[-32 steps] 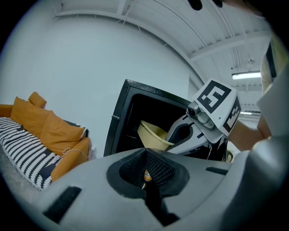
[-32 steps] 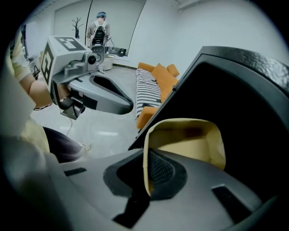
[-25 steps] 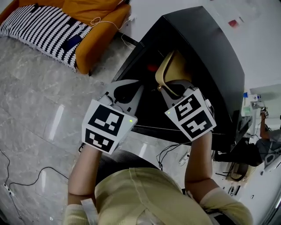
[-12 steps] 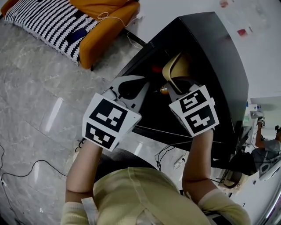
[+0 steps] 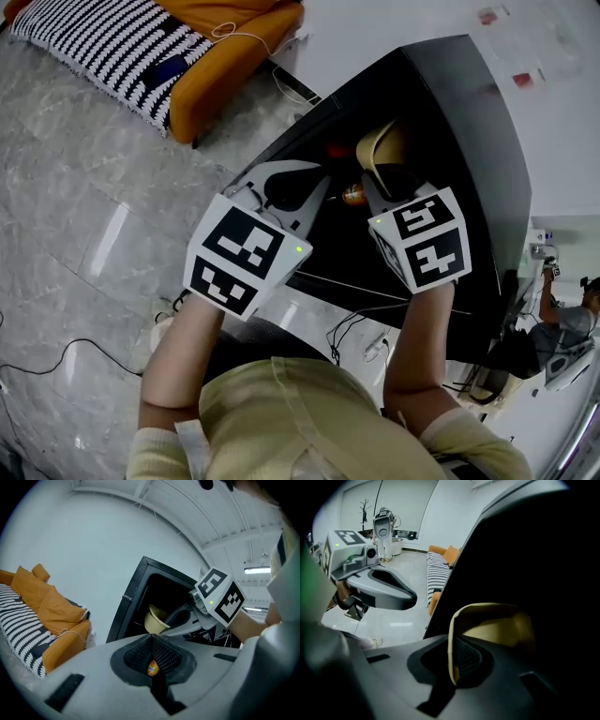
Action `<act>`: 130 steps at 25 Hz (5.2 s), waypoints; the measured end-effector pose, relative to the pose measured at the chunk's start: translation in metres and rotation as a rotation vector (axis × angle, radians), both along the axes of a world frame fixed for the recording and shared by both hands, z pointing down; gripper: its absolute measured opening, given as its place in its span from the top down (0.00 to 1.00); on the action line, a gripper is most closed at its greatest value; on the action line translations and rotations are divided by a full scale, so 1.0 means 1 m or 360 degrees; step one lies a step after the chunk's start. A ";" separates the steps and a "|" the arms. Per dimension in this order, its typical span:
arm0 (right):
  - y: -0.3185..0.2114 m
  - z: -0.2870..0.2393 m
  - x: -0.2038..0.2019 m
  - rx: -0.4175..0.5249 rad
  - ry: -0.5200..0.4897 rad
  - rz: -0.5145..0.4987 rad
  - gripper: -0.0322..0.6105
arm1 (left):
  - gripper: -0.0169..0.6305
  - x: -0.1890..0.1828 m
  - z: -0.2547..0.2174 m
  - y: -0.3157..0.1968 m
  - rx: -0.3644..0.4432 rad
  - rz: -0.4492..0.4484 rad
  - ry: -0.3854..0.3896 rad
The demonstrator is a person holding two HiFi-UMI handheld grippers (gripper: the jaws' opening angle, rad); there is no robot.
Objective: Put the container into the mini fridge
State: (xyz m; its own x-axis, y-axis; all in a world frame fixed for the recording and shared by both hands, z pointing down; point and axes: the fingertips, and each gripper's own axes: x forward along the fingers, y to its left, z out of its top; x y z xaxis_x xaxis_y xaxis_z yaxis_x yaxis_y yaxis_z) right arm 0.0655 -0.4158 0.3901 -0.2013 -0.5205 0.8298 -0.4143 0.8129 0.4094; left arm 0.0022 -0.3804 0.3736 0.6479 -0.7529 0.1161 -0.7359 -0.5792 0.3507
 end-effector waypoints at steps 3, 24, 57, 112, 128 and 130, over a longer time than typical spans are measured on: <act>-0.001 0.000 0.000 0.0043 0.0015 0.0007 0.90 | 0.94 0.004 -0.002 0.000 0.0007 0.0027 0.0010; -0.033 -0.012 0.005 0.0457 0.0178 0.0072 0.90 | 0.94 -0.010 -0.005 0.005 0.0013 0.0006 0.0063; 0.009 -0.059 -0.014 0.0819 -0.0199 0.0236 0.74 | 0.94 -0.040 -0.022 0.044 0.0015 -0.0065 -0.0054; 0.185 -0.083 -0.019 0.0664 -0.1487 0.0694 0.90 | 0.94 -0.057 -0.046 0.151 0.0094 0.0051 -0.0224; 0.204 -0.062 -0.027 0.0502 -0.1565 0.0719 0.90 | 0.94 -0.059 -0.022 0.168 -0.0002 0.0041 -0.0226; 0.204 -0.062 -0.025 0.0498 -0.1569 0.0723 0.90 | 0.94 -0.058 -0.022 0.168 -0.0002 0.0045 -0.0230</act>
